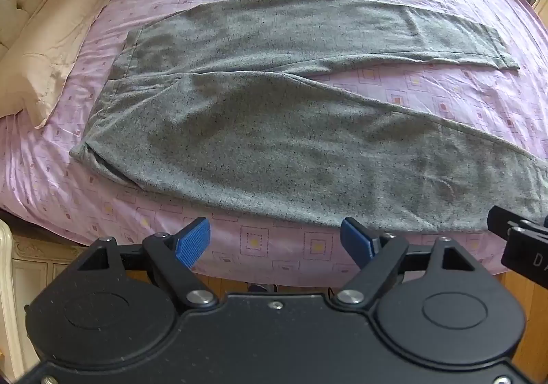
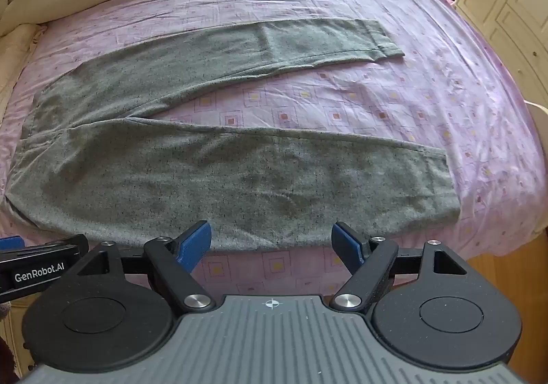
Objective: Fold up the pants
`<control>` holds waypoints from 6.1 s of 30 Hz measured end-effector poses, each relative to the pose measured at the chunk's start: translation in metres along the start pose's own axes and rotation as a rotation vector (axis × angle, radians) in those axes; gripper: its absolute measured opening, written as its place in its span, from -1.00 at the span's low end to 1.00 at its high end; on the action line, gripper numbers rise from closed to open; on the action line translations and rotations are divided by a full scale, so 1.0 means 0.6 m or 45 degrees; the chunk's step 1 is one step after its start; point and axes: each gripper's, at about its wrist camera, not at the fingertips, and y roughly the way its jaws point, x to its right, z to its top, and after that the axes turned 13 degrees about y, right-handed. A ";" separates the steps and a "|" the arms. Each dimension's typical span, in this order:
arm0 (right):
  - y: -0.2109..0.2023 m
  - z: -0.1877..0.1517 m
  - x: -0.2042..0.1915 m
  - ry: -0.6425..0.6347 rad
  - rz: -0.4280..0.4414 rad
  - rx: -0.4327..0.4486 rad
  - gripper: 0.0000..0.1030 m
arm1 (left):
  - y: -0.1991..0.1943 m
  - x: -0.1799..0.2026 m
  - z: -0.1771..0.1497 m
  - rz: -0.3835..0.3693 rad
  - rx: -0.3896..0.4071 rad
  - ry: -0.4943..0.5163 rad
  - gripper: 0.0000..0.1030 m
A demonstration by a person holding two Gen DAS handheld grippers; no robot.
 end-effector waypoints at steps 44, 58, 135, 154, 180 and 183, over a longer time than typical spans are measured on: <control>0.013 -0.004 0.016 0.009 -0.015 -0.024 0.49 | 0.012 0.021 0.005 -0.032 -0.020 0.013 0.64; 0.014 -0.003 0.022 0.020 -0.010 -0.026 0.49 | 0.014 0.022 0.003 -0.032 -0.023 0.013 0.64; 0.209 0.002 0.293 1.152 0.011 0.089 -0.90 | 0.208 -0.171 0.053 0.076 -0.034 0.112 0.23; 0.195 0.085 0.215 0.874 -0.143 0.074 -0.90 | 0.290 -0.328 -0.035 0.105 -0.199 -0.387 0.30; 0.171 0.247 0.246 0.666 0.201 0.104 -0.90 | 0.137 -0.327 0.135 0.286 -0.016 -0.719 -0.72; 0.179 0.295 0.244 0.633 0.252 0.119 -0.90 | 0.126 -0.329 0.187 0.311 0.041 -0.712 -0.72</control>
